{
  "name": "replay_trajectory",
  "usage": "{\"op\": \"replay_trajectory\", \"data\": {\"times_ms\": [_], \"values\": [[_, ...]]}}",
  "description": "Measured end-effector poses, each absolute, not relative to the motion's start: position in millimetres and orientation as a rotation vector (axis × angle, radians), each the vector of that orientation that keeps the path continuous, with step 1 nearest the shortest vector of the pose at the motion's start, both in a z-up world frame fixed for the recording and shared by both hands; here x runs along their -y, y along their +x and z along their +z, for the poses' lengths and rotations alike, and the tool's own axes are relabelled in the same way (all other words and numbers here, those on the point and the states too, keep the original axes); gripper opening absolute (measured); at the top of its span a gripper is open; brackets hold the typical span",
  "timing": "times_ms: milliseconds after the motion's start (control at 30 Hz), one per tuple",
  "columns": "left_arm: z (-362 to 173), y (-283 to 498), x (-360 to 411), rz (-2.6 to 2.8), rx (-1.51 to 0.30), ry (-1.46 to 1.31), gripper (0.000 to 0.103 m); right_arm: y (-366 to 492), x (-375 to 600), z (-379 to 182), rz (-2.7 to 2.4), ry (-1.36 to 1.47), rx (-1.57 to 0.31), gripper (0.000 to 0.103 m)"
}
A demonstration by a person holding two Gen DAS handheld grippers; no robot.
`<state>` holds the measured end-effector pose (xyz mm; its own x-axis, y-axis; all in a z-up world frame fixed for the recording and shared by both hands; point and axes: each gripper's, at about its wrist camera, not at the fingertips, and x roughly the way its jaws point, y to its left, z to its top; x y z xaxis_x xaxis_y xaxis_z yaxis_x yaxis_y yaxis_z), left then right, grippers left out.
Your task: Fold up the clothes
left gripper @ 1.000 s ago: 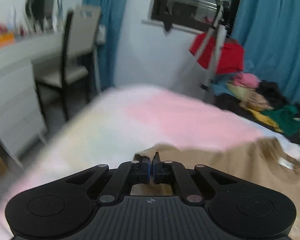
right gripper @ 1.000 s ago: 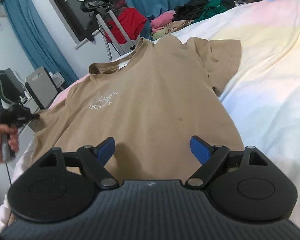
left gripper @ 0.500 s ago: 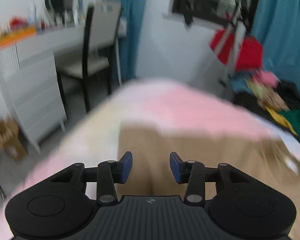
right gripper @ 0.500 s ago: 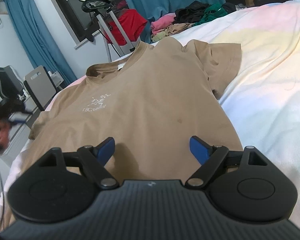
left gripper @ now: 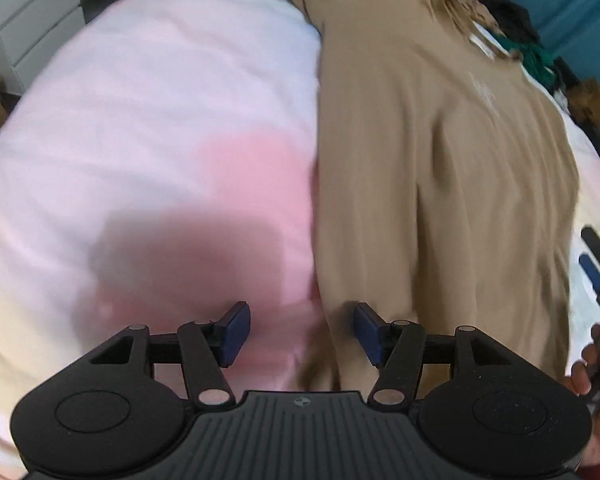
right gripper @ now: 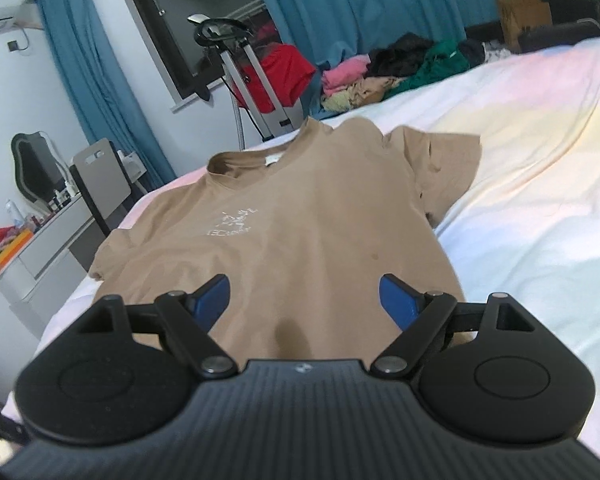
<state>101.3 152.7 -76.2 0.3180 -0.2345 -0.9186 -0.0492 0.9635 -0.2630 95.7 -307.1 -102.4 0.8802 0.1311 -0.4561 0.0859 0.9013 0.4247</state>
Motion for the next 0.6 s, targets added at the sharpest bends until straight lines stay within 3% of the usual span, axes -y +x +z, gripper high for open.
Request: {"op": "replay_trajectory", "data": {"times_ms": [167, 267, 333, 367, 600], "values": [[-74, 86, -155, -0.213, -1.266, -0.301, 0.053, 65, 305, -88, -0.006, 0.445, -0.498, 0.084], [-71, 74, -152, -0.277, -1.270, -0.267, 0.034, 53, 305, -83, -0.028, 0.429, -0.493, 0.084], [-66, 68, -149, -0.309, -1.264, -0.225, 0.012, 50, 302, -81, -0.038, 0.401, -0.487, 0.084], [-64, 65, -149, -0.321, -1.269, -0.207, 0.008, 49, 301, -81, -0.042, 0.388, -0.484, 0.084], [-21, 53, -175, -0.277, -1.254, -0.112, 0.005, 50, 296, -82, -0.052, 0.344, -0.478, 0.084]]}}
